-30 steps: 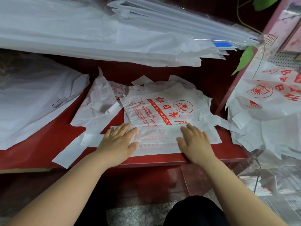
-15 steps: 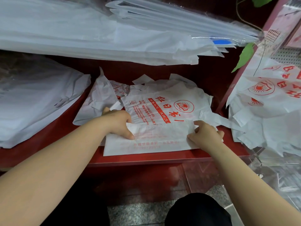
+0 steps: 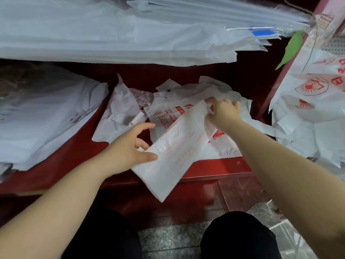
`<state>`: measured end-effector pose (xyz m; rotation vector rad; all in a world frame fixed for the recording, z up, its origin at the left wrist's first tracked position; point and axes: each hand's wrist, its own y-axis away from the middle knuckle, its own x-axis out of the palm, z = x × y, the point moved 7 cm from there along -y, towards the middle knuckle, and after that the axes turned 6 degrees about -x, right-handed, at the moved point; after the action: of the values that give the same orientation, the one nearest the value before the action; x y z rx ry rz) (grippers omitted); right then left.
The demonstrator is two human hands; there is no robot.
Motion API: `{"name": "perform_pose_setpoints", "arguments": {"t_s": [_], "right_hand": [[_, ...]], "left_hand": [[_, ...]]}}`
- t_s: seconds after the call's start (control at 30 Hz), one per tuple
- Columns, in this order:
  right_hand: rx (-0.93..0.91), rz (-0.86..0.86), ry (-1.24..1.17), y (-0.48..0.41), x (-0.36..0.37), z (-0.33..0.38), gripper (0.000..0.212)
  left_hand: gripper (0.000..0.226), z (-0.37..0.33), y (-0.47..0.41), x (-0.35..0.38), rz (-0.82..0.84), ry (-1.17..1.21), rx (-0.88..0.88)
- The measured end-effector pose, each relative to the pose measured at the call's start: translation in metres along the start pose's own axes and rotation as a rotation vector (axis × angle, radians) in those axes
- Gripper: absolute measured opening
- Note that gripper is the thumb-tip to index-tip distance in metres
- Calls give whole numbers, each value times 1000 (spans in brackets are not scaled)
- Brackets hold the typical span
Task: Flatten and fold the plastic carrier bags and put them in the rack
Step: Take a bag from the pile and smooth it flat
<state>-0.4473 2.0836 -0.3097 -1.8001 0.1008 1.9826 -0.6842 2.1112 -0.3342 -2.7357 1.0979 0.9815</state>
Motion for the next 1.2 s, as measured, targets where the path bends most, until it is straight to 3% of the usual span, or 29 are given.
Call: {"name": "perform_pose_setpoints", "arguments": {"t_s": [0.13,0.23,0.3,0.4,0.43,0.6,0.77,0.9,0.93,1.03,1.2], "right_hand": [[-116,35,115,-3,24,16,48],[-175,54,131,12,32,21,49],[-196,-86,54,28,21,25,46],[-382,-429,-203,74,-1,37,41],[-456,-445,-292,92,-2,41,39],[-713,-193,-316,155,28,62,49],[-704,-206,-312,156,43,54,40],[-635,-286,-427,152,40,47,25],[-619,-298,-453,151,40,45,25],[-582,-286,-495,153,39,43,25],[-535,-252,-560,151,35,41,25]], "left_hand": [[32,22,18,23,-7,14,1],[30,29,23,23,-91,-23,21],[26,30,24,23,-135,-2,18],[13,30,26,17,-332,69,-8],[13,30,26,16,-401,86,-17],[21,21,30,29,-434,45,-30],[31,12,34,36,-383,-278,32],[85,17,49,43,-298,-419,234],[90,19,51,49,-256,-517,328],[65,24,54,62,-207,-699,497],[48,19,44,66,-334,-505,615]]}}
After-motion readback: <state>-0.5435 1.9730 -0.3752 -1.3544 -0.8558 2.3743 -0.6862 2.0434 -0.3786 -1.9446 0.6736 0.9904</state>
